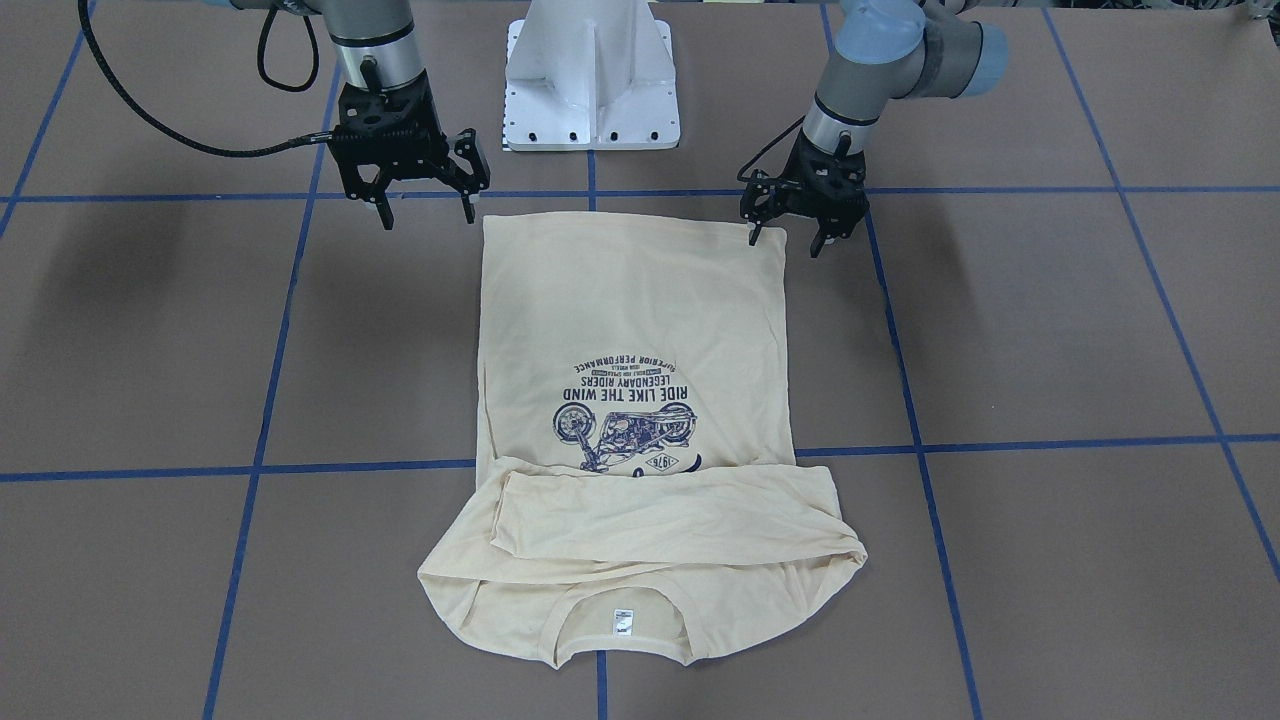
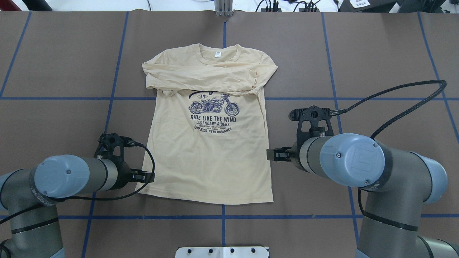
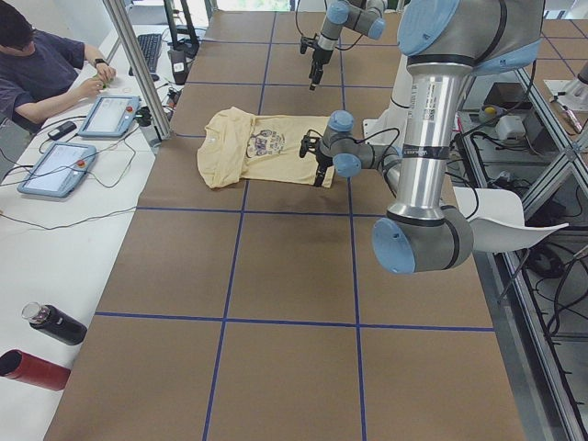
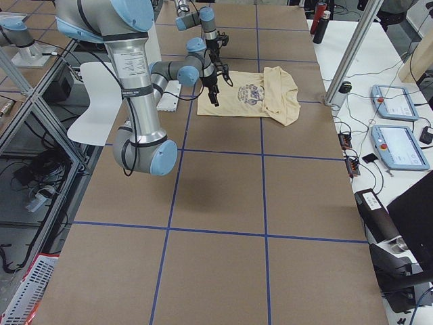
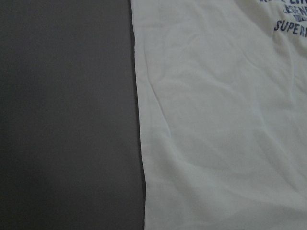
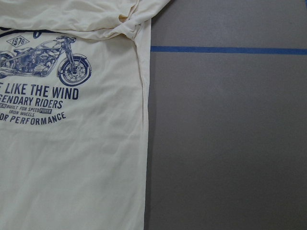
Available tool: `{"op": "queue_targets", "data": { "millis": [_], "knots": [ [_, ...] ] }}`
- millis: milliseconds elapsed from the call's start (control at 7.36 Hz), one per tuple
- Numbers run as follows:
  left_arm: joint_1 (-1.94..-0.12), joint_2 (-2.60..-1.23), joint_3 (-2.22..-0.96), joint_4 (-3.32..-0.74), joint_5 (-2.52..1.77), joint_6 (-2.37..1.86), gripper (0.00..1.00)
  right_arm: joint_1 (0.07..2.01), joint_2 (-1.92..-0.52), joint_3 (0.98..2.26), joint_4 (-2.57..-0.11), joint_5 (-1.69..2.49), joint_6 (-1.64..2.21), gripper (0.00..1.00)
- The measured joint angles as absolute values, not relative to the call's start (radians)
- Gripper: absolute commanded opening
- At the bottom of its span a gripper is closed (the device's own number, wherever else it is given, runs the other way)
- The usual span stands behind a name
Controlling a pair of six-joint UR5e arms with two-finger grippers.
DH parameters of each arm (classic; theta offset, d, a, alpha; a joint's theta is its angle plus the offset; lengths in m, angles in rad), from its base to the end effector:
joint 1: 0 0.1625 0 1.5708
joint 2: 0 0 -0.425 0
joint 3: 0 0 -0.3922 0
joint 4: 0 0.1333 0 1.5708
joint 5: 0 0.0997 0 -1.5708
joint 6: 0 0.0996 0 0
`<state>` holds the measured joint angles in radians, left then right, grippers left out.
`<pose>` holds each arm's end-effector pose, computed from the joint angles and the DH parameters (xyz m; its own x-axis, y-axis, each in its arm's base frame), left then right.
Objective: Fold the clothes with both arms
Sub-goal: 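Lower both grippers to the hem corners nearest the robot and grasp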
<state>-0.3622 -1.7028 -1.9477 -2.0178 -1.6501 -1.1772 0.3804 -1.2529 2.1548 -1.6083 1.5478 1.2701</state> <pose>0.4578 -0.3076 0.3685 0.6105 0.1775 -0.7719 0.0634 0.9605 0.2711 -0.4292 -0.3177 0.2473 0.6904 -0.0428 0.7221 -0.1915 0.9518 0.2396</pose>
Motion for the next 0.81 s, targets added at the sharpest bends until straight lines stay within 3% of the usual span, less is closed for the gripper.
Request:
{"op": "queue_targets", "data": {
  "millis": [543, 679, 815],
  "knots": [
    [-0.311, -1.702, -1.936, -2.022, -1.64, -1.213, 0.66, 0.38, -1.257, 2.155, -1.609, 1.548, 1.27, 1.0],
    [-0.299, -1.702, -1.935, -2.022, -1.637, -1.219, 0.6, 0.38, -1.258, 2.155, -1.608, 1.548, 1.27, 1.0],
    [-0.291, -1.702, -1.934, -2.021, -1.636, -1.223, 0.48, 0.38, -1.258, 2.155, -1.608, 1.548, 1.27, 1.0]
  ]
}}
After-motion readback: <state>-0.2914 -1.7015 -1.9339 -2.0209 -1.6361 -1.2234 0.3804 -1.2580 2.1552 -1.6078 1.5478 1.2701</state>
